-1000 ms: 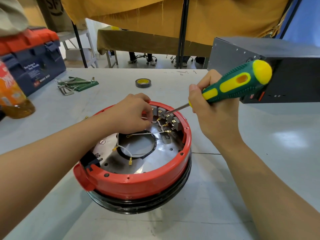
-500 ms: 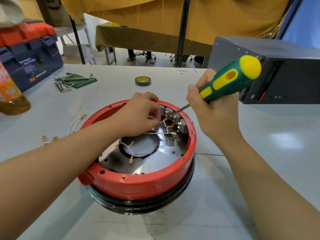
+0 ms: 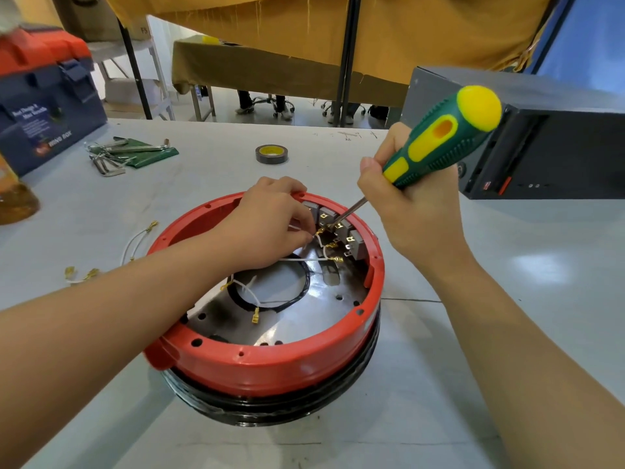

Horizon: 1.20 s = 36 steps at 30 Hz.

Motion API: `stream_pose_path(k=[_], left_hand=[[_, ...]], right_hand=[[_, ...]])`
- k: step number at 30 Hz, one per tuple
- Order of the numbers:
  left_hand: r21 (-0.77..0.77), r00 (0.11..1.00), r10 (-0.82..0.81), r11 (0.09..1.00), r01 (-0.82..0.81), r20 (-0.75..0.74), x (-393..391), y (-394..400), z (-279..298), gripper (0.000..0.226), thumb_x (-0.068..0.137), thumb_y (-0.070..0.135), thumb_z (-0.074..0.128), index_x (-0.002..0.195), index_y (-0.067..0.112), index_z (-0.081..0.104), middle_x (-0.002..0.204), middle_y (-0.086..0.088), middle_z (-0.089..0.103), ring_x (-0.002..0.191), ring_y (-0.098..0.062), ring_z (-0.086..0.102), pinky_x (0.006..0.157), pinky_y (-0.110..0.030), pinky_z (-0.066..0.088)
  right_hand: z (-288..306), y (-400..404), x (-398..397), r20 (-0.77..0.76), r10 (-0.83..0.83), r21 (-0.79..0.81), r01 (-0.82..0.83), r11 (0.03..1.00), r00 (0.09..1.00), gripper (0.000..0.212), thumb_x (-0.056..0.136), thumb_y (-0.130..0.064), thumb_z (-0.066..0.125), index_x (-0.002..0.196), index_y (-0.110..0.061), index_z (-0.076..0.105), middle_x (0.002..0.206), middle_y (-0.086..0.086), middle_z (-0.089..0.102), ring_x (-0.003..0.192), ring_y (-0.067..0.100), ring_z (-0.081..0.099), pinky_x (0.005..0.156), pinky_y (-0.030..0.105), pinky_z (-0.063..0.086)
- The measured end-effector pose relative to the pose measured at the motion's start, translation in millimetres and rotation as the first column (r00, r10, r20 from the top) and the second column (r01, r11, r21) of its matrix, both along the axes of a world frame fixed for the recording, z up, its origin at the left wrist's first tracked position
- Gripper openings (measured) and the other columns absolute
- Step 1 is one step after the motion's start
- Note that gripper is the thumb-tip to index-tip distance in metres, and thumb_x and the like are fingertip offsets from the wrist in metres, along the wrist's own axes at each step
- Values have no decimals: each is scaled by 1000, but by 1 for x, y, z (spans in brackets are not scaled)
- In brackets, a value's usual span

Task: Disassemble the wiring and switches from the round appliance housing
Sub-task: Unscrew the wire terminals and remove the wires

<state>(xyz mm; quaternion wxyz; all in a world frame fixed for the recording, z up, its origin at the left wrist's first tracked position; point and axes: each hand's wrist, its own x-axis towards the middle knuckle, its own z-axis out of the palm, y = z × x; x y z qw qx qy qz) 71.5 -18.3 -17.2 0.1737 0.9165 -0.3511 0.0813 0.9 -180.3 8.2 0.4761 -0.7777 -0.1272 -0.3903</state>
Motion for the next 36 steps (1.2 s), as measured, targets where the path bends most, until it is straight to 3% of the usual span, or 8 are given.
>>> stream_pose_path(k=[4, 26, 31, 36], left_hand=[[13, 1000, 7, 1000, -8, 6, 0, -1, 0, 10, 86, 28, 64, 92, 29, 72, 140, -2, 42, 124, -26, 34, 103, -38, 29], [48, 1000, 20, 999, -21, 19, -2, -2, 2, 11, 87, 28, 63, 94, 27, 72, 141, -3, 40, 124, -27, 33, 102, -37, 29], [57, 999, 26, 998, -27, 19, -2, -3, 2, 14, 88, 28, 62, 97, 27, 72, 142, -3, 39, 124, -27, 33, 103, -38, 29], [66, 999, 24, 997, -26, 33, -2, -3, 2, 14, 88, 28, 63, 97, 27, 72, 139, -4, 40, 123, -27, 34, 103, -40, 30]], right_hand=[[-6, -5, 1, -3, 7, 131, -6, 991, 1000, 30, 85, -9, 55, 61, -20, 41, 52, 6, 40, 51, 19, 43, 54, 23, 38], [-7, -7, 6, -51, -17, 339, 34, 940, 999, 29, 81, -14, 53, 58, -16, 35, 54, 12, 33, 53, 29, 34, 53, 34, 33], [-9, -4, 2, -20, -38, 278, 42, 960, 999, 30, 83, -13, 54, 59, -18, 38, 53, 10, 38, 52, 29, 40, 54, 31, 36], [-11, 0, -6, 82, 15, 40, -18, 999, 997, 35, 87, -5, 56, 63, -25, 40, 54, 2, 44, 53, 14, 47, 56, 15, 38]])
